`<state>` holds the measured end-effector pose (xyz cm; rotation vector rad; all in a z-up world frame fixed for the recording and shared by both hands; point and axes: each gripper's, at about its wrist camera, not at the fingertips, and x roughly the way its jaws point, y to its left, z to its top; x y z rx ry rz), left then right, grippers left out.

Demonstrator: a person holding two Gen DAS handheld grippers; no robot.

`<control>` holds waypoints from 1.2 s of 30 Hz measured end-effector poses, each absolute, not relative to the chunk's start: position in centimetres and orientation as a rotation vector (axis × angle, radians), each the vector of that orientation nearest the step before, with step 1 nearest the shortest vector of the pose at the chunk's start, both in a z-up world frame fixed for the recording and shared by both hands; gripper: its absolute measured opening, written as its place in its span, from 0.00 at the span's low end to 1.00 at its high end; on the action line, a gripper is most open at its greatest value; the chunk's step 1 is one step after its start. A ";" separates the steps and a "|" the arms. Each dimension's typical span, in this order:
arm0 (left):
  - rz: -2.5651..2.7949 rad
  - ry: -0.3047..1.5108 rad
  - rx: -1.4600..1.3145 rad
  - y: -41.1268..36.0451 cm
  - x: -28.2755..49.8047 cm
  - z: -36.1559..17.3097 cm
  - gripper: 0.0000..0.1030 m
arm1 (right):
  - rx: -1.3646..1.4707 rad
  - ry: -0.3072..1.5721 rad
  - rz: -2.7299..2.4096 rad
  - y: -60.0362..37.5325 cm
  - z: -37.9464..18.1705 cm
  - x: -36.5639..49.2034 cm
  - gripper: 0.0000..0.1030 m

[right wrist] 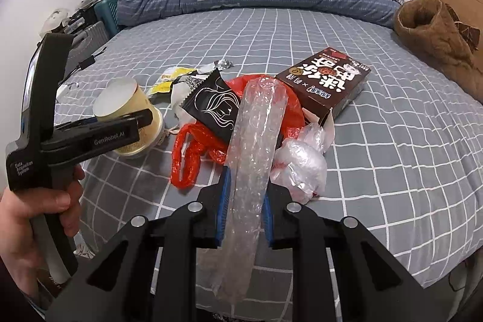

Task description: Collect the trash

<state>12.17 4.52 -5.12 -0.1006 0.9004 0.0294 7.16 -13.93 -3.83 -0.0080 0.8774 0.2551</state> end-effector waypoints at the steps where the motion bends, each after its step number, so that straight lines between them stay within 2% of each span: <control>1: 0.027 0.902 -0.099 4.5 12.1 -5.0 0.73 | -0.008 0.876 0.255 -14.0 -3.7 7.1 0.18; 36: -0.012 0.887 -0.104 1.9 -1.4 -2.9 0.73 | -0.031 0.834 0.254 -14.2 -1.7 -0.8 0.18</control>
